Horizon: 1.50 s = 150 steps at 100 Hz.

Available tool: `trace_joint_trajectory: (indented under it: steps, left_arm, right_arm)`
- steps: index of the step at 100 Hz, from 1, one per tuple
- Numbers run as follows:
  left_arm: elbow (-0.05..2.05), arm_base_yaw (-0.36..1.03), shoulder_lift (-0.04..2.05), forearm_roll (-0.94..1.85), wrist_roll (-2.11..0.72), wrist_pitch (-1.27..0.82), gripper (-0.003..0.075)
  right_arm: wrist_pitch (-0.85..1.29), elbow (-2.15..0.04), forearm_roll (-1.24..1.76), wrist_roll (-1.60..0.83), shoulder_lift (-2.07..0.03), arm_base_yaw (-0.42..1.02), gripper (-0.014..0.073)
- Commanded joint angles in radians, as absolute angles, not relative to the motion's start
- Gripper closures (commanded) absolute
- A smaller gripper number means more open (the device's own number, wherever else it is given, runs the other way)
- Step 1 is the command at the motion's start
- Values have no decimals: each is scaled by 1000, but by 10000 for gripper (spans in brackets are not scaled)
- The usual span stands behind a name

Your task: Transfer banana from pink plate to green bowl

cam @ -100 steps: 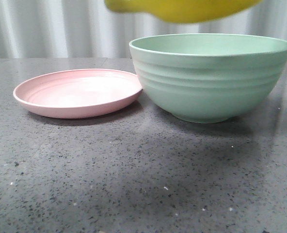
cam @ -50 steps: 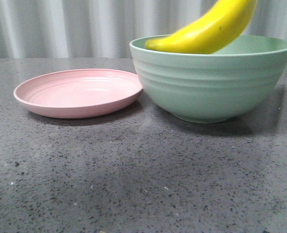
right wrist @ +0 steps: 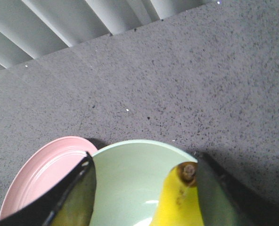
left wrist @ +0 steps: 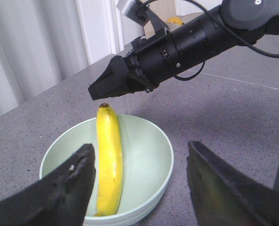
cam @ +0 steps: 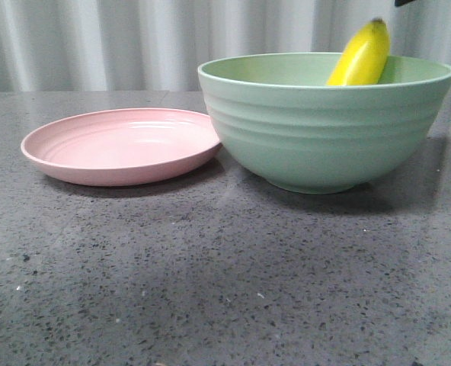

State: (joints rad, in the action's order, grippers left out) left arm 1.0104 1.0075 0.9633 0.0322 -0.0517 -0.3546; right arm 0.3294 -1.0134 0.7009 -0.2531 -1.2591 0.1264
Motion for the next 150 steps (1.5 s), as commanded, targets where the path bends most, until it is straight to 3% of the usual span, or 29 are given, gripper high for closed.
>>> trace_joint_trajectory:
  steps: [1,9,19,26,53,103,150]
  left_arm:
    - [1046,1005,935,49,-47,-284,404]
    - [1046,1005,918,49,-47,-284,534]
    - [1029,1005,889,47,-47,-278,729]
    - [1004,1005,860,44,-47,-274,741]
    - [822,1005,693,35,-47,-134,741]
    - [414,1005,396,0,-47,79,741]
    - [192,1005,251,11,-47,121,741]
  right_arm:
    - [291,-1049,687,-274,-1196,125,216]
    - [314,-1049,661,-274,-1160,125,301]
    - [345,-1047,614,-274,-1108,125,524]
    - [362,-1047,581,-274,-1070,125,664]
    - [331,-991,501,-278,-904,125,657]
    - [182,-611,497,-444,-487,127,656]
    - [77,-348,490,-445,-92,127,656]
